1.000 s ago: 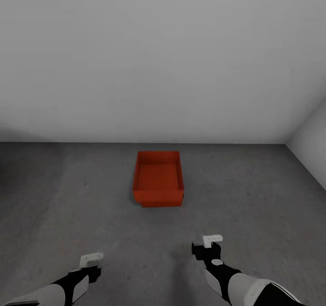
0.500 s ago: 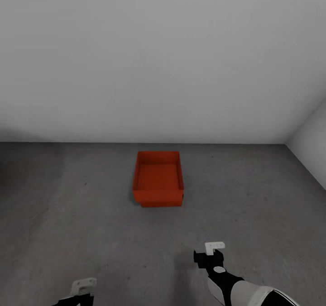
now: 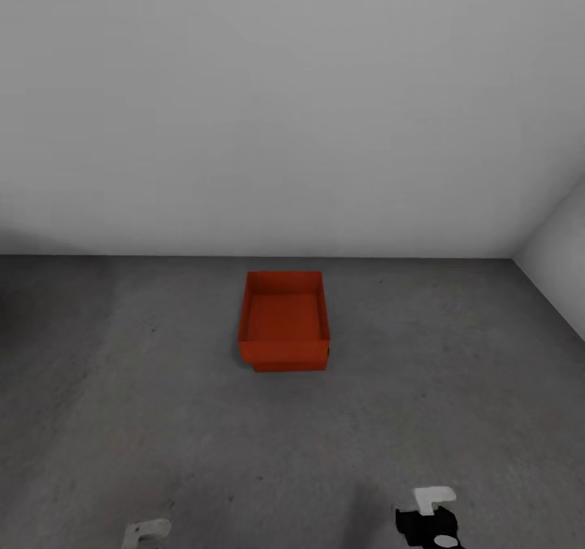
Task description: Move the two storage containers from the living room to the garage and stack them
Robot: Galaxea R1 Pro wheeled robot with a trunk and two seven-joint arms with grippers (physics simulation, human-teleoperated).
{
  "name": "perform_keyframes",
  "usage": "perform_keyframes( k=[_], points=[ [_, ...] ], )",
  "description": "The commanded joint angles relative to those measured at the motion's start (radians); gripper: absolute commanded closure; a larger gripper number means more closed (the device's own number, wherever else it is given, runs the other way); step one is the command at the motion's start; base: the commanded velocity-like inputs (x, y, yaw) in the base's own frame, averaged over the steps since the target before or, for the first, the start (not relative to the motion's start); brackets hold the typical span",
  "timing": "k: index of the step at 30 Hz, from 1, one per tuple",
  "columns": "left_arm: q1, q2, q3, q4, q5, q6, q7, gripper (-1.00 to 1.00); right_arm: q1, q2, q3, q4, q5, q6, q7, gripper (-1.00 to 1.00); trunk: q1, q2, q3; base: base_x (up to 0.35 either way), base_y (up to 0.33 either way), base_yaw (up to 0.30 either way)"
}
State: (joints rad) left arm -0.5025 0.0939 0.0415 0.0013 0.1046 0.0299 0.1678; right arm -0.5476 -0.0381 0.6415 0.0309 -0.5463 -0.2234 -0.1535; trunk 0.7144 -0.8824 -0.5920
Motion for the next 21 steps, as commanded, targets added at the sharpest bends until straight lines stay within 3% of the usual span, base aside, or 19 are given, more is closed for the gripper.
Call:
perform_keyframes(
  k=[1, 5, 7, 11, 21],
  points=[
    [0.030, -0.002, 0.003, 0.000, 0.007, 0.002, 0.001, -1.00, 0.036, -0.008, 0.009, 0.004, -0.009, 0.011, 0.001, -1.00, 0.000, -0.001, -0.001, 0.000, 0.000, 0.000],
    [0.101, -0.007, 0.003, -0.001, 0.006, 0.000, -0.001, -1.00, 0.153, -0.007, 0.009, 0.003, -0.011, 0.039, 0.007, -1.00, 0.000, -0.001, -0.001, 0.000, 0.000, 0.000],
    [0.151, -0.015, 0.003, -0.001, 0.005, -0.007, -0.002, -1.00, 0.238, -0.001, 0.008, 0.003, -0.013, 0.045, 0.026, -1.00, 0.000, -0.001, -0.001, 0.000, 0.000, 0.000],
    [0.237, -0.038, 0.003, 0.000, 0.005, -0.074, -0.033, -1.00, 0.380, 0.019, 0.001, 0.002, -0.016, 0.036, 0.098, -1.00, 0.000, -0.001, -0.001, 0.000, 0.000, 0.000],
    [0.260, -0.040, 0.001, -0.005, -0.004, -0.119, -0.078, -1.00, 0.422, 0.029, -0.012, 0.002, -0.073, 0.029, 0.115, -1.00, 0.000, -0.001, 0.007, 0.000, 0.000, 0.000]
  ],
)
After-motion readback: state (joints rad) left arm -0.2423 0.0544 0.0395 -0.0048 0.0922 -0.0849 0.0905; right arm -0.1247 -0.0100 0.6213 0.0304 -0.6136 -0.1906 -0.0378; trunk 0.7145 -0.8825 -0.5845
